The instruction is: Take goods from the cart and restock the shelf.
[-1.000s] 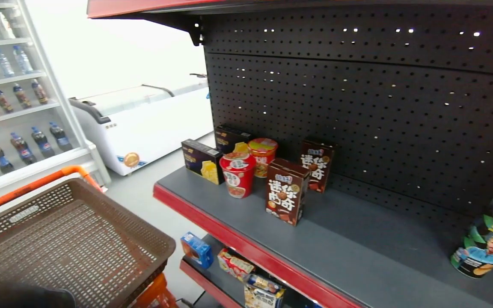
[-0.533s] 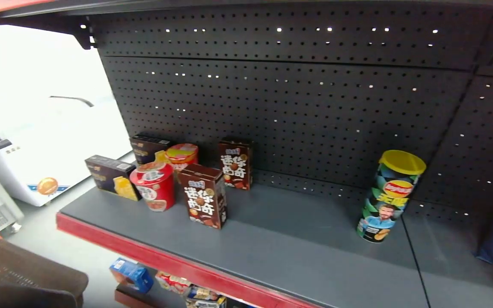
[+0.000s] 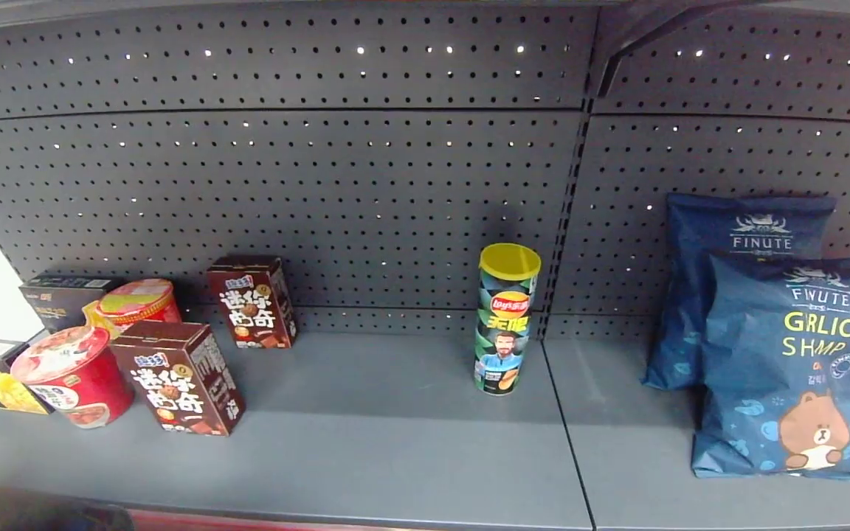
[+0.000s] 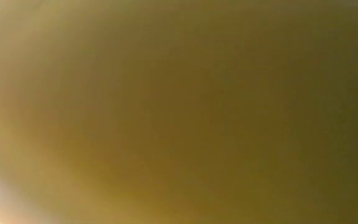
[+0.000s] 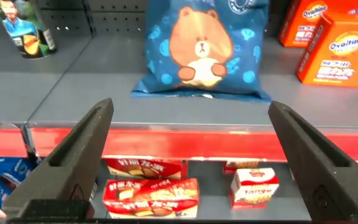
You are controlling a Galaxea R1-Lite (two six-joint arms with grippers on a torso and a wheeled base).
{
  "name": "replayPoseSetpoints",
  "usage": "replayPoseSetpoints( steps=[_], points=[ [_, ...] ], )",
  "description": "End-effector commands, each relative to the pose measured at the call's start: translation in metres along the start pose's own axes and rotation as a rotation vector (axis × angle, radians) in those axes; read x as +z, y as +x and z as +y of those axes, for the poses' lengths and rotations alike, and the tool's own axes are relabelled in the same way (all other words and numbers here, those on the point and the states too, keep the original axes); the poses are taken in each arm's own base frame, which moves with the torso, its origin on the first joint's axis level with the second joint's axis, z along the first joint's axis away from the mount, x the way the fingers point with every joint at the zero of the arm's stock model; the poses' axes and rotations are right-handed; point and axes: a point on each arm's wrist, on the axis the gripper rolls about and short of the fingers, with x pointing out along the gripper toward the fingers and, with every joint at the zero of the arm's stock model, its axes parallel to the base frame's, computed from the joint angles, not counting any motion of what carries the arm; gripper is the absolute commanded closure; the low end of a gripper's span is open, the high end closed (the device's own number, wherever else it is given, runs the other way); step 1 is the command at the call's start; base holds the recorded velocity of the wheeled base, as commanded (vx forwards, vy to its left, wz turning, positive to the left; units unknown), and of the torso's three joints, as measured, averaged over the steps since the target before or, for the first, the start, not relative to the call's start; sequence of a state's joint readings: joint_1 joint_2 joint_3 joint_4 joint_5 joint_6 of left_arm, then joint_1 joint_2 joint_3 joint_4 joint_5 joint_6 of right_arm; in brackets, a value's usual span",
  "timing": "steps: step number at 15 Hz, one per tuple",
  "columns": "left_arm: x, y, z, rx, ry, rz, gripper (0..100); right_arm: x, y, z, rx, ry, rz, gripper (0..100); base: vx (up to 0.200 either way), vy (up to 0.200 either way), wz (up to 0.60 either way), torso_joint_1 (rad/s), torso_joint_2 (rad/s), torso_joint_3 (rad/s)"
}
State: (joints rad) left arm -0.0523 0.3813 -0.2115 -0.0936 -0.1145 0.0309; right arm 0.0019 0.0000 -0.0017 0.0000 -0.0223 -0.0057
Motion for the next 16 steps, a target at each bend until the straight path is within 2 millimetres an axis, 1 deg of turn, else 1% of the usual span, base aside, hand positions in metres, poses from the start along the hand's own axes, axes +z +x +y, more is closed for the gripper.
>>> replayPoseSetpoints(
  steps=[1,4,6,8,9,10,11,12,13,14,15,16],
  points=[
    [0.002,0.0,0.0,0.003,0.0,-0.006,100,0.0,0.0,0.0,0.001,-0.004,0.003,0,0.0,0.0,0.0,0.0,0.0,0.0],
    [0.006,-0.001,0.0,0.014,0.002,-0.019,100,0.0,0.0,0.0,0.0,-0.003,0.002,0,0.0,0.0,0.0,0.0,0.0,0.0],
    [0.012,-0.003,0.001,0.059,0.003,-0.039,100,0.0,0.0,0.0,0.01,-0.014,0.002,0,0.0,0.0,0.0,0.0,0.0,0.0],
    [0.016,-0.008,0.002,0.116,0.026,-0.004,100,0.001,0.0,0.0,0.013,0.063,-0.003,0,0.0,0.0,0.0,0.0,0.0,0.0],
    [0.019,-0.019,0.001,0.135,0.038,-0.003,100,0.001,0.001,0.002,0.097,-0.043,0.011,0,0.0,0.0,0.0,0.0,0.0,0.0],
    [0.016,-0.028,0.0,0.151,0.064,0.015,100,0.002,0.001,0.002,0.11,-0.04,0.014,0,0.0,0.0,0.0,0.0,0.0,0.0],
    [0.012,-0.042,-0.001,0.175,0.076,0.019,100,0.002,0.001,0.002,0.111,-0.038,0.02,0,0.0,0.0,0.0,0.0,0.0,0.0],
    [0.011,-0.045,-0.001,0.178,0.077,0.019,100,0.002,0.002,0.002,0.113,-0.035,0.031,0,0.0,0.0,0.0,0.0,0.0,0.0],
    [0.007,-0.061,-0.003,0.183,0.1,0.04,100,0.004,0.009,0.001,0.122,0.054,0.124,0,0.0,0.0,0.0,0.0,0.0,0.0],
    [0.007,-0.075,-0.005,0.183,0.112,0.054,100,0.004,0.012,0.0,0.121,0.015,0.146,0,0.0,0.0,0.0,0.0,0.0,0.0],
    [0.007,-0.08,-0.005,0.181,0.113,0.069,100,0.069,0.005,-0.002,0.203,0.021,-0.036,0,0.0,0.0,0.0,0.0,0.0,0.0],
    [0.005,-0.079,-0.005,0.177,0.113,0.081,100,0.148,0.039,0.004,0.199,-0.012,-0.038,0,0.0,0.0,0.0,0.0,0.0,0.0]
  ],
)
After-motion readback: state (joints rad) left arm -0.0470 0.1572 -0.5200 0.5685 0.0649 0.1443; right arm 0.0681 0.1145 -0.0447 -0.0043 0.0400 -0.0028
